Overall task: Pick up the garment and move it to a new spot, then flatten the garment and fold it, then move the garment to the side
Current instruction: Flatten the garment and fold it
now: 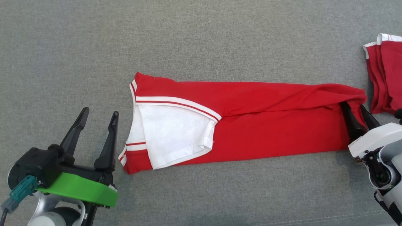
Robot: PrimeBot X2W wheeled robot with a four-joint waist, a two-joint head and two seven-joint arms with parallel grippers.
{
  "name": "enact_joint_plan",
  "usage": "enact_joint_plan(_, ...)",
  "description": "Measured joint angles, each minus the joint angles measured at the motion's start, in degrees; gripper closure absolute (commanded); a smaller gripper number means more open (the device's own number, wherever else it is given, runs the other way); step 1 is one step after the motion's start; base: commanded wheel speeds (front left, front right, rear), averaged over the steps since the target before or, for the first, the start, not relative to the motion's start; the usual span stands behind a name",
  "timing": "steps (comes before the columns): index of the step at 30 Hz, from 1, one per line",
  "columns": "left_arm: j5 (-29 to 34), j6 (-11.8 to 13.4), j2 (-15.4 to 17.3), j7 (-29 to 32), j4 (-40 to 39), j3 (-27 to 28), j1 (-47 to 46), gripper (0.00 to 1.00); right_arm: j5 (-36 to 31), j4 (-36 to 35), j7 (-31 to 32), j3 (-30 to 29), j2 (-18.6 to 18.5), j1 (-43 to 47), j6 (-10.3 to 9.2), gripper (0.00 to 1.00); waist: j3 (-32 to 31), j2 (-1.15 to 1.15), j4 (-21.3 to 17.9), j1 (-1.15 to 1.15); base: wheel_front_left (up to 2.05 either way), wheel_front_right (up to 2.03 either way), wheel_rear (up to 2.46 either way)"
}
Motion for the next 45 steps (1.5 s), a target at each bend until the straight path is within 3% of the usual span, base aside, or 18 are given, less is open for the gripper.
enact_joint_plan(7, 0.0, 0.3, -0.1, -0.7, 0.0, 1.0, 0.0, 0.0, 0.1, 0.7, 1.6, 0.4, -0.4, -0.7, 1.51, 0.0, 0.1, 0.0, -0.6, 0.0, 0.0, 0.0, 0.0)
enact_joint_plan(27, 0.0, 0.1, -0.2, -1.2, 0.7, -0.4, -0.2, 0.0, 2.6, 2.0, 6.4, 1.2, -1.7, -1.8, 3.53, 0.01, 0.7, 0.0, -1.3, 0.0, 0.0, 0.0, 0.0)
enact_joint_plan(29, 0.0, 0.1, -0.2, -1.2, 1.1, -0.4, -0.2, 0.0, 3.1, 2.2, 7.3, 1.6, -1.8, -2.0, 3.54, 0.25, 0.5, 0.0, -1.0, 0.0, 0.0, 0.0, 0.0)
enact_joint_plan(30, 0.0, 0.1, -0.2, -1.2, 1.3, -0.5, -0.2, 0.0, 3.1, 2.3, 8.0, 1.8, -2.0, -2.1, 3.56, 0.47, 0.4, 0.0, -0.9, 0.0, 0.0, 0.0, 0.0)
enact_joint_plan(32, 0.0, 0.1, -0.2, -1.2, 1.7, -0.4, -0.2, 0.0, 3.7, 2.5, 9.3, 2.1, -2.5, -2.3, 4.01, 0.77, 0.2, 0.0, -0.6, 0.0, 0.0, 0.0, 0.0)
enact_joint_plan(34, 0.0, 0.2, -0.3, -1.7, 1.9, -0.3, -0.2, 0.0, 4.2, 2.6, 10.2, 2.6, -2.5, -2.4, 4.16, 1.0, 0.0, 0.0, -0.3, 0.0, 0.0, 0.0, 0.0)
enact_joint_plan(45, 0.0, 0.3, -1.1, -4.0, 5.6, 2.0, -0.2, 0.0, 5.5, 0.8, 13.4, 4.0, -1.4, -2.7, 5.02, 1.0, -2.5, 0.0, 0.0, 0.0, 0.0, 0.0, 0.0)
